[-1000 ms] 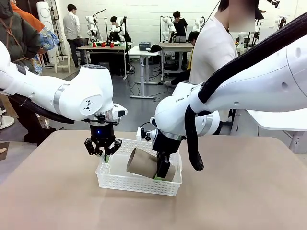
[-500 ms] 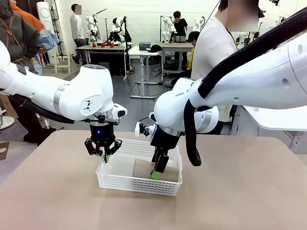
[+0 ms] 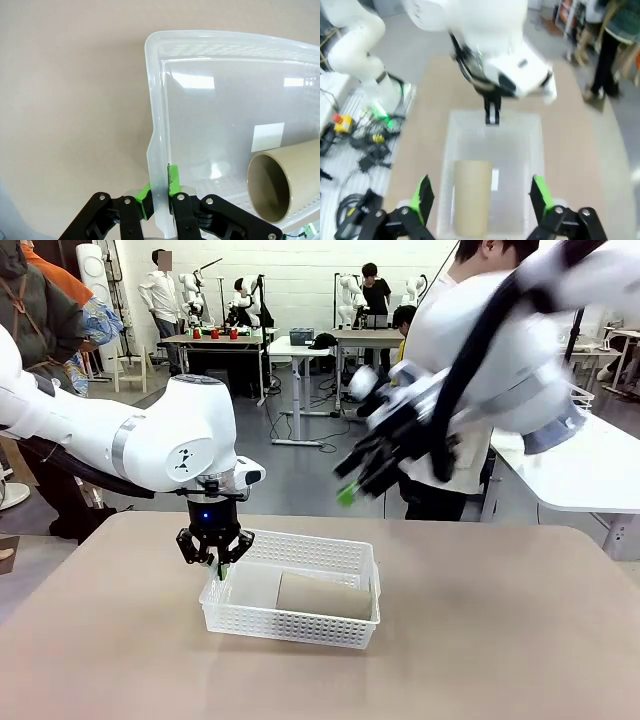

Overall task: Clean and organize the cups into the basket.
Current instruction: Pick up the Organizing basket and move it to the center of the table, then pick up the Reusable plastic cup from the right side of the table and place it inside the Organizing basket.

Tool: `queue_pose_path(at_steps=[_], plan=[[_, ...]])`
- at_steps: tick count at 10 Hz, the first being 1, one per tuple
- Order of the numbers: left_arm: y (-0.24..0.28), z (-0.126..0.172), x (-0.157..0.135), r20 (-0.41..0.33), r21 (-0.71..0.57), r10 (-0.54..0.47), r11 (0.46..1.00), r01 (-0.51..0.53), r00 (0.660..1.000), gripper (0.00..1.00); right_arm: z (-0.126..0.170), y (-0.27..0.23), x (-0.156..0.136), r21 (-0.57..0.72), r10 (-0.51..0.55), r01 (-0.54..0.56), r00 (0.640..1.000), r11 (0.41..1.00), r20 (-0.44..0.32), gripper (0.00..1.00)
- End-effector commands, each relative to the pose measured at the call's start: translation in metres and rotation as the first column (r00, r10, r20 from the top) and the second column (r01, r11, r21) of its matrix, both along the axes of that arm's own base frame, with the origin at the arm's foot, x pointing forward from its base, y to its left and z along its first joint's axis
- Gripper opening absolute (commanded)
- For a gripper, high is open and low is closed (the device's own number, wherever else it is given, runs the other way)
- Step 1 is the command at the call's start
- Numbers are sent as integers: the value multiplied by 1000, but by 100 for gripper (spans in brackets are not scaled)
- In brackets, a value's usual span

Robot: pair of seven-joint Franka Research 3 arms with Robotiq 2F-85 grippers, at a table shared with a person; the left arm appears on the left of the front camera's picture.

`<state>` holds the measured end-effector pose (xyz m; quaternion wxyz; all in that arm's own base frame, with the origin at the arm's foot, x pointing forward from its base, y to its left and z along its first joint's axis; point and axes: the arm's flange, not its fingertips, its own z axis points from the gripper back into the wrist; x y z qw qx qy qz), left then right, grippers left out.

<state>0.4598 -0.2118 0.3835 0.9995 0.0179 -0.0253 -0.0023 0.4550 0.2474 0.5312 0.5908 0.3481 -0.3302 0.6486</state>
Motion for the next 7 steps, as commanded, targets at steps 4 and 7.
queue_pose_path(at_steps=[4,7], plan=[[-2,-1,0,5,-2,-2,1000,2,1000,0,-44,-262,-2,349,35,-34,999,937,4,100],[-2,-1,0,5,-2,-2,1000,2,1000,0,-102,-376,19,399,-49,39,999,916,14,100]])
